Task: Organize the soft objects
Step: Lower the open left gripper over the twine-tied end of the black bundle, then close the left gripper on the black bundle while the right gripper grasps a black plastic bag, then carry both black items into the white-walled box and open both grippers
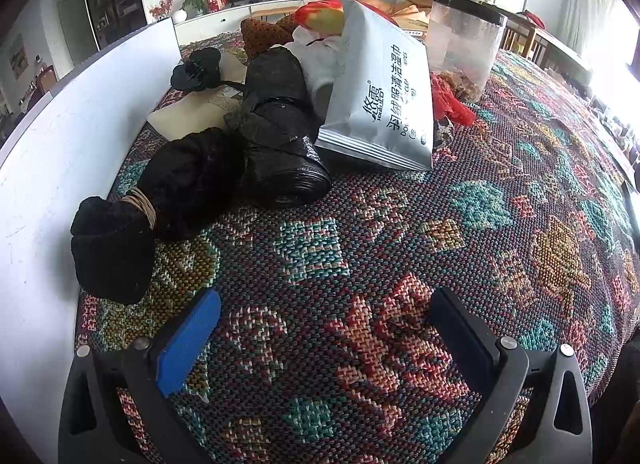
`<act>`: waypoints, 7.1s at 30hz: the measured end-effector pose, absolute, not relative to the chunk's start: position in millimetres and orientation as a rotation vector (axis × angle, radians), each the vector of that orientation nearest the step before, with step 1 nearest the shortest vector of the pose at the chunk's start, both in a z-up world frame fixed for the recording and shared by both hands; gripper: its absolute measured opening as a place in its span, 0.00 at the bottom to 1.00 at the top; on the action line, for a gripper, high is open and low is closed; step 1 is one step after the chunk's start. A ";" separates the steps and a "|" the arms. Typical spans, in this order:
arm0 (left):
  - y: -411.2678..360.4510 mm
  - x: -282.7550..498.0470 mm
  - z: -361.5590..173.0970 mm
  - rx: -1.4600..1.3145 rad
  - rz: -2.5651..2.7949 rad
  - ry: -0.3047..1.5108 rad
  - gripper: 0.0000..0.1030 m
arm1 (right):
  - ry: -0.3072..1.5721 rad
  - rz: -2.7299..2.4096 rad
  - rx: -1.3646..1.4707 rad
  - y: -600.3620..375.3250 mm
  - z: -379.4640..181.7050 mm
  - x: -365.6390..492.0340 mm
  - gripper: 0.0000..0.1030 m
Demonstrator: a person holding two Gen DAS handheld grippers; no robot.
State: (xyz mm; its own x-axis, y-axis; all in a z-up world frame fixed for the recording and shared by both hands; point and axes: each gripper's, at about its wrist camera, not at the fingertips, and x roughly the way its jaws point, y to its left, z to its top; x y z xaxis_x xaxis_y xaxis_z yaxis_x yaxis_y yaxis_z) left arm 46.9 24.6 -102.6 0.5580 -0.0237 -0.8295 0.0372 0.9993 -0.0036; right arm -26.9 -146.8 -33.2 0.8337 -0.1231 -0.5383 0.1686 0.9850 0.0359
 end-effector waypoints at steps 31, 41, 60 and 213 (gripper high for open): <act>24.6 45.7 -102.3 0.017 -0.039 0.969 1.00 | 0.595 -0.152 0.081 -144.8 -34.6 -26.5 0.89; 24.9 43.6 -102.0 0.019 -0.041 0.960 1.00 | 0.603 -0.152 0.085 -144.8 -34.0 -25.6 0.89; 35.8 34.3 -92.3 0.023 -0.147 1.019 1.00 | 0.689 -0.143 0.269 -177.3 -44.8 -13.8 0.89; 328.4 -16.9 45.3 -0.209 0.172 0.837 0.31 | 0.938 0.948 0.153 130.5 83.6 40.7 0.38</act>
State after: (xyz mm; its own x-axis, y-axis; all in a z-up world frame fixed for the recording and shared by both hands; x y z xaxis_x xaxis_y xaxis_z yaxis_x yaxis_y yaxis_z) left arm -16.9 328.4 45.2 0.6576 0.0689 -0.7502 -0.2325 0.9658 -0.1152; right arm 40.7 130.5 83.6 0.2370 0.7494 -0.6182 -0.6262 0.6044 0.4925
